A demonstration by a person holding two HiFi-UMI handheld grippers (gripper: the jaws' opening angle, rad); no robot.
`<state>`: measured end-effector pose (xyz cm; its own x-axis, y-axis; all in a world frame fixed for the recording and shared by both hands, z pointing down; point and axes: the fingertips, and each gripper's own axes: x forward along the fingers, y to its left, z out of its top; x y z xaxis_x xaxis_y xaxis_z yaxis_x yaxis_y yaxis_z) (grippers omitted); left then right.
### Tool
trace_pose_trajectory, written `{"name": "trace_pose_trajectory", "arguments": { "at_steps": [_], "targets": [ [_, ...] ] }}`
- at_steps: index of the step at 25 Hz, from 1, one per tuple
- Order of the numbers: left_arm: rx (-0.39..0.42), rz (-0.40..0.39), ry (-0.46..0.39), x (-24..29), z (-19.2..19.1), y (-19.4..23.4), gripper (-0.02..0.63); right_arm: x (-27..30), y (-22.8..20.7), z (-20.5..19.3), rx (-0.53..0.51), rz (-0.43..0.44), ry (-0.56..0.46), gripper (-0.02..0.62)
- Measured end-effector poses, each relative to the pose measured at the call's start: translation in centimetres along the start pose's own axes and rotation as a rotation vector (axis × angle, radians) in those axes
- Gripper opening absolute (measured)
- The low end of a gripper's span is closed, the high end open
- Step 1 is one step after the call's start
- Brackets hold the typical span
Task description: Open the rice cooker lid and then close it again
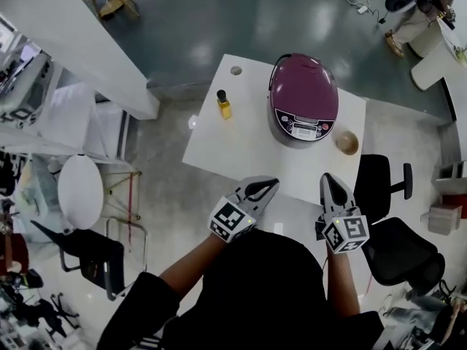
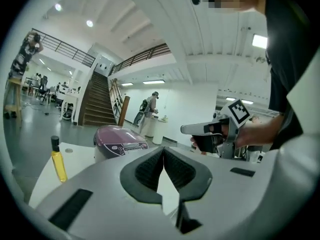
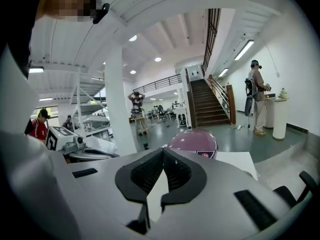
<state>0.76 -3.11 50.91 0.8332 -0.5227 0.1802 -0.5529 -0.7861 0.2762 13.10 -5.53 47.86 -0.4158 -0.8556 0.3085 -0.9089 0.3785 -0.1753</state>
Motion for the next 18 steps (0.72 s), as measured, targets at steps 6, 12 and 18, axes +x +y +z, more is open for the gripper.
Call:
{"name": "trace_pose_trajectory", "arguments": {
  "at_steps": [6,12,18],
  "targets": [
    [0.026,0.029,0.01,-3.2,-3.8,-8.9,0.003,-9.4,1.0,-2.8,0.013,-0.026,-0.08,-0.002],
    [0.063,0.077,-0.01,-4.5,-5.0,-18.9,0.003,-18.2,2.1,-7.0,-0.009,-0.05,-0.082,-0.001],
    [0.088,0.202,-0.068,-9.0,-5.4,-21.5,0.003,-25.3,2.8,-8.5,-0.045,-0.103,-0.078,-0.001]
  ]
}}
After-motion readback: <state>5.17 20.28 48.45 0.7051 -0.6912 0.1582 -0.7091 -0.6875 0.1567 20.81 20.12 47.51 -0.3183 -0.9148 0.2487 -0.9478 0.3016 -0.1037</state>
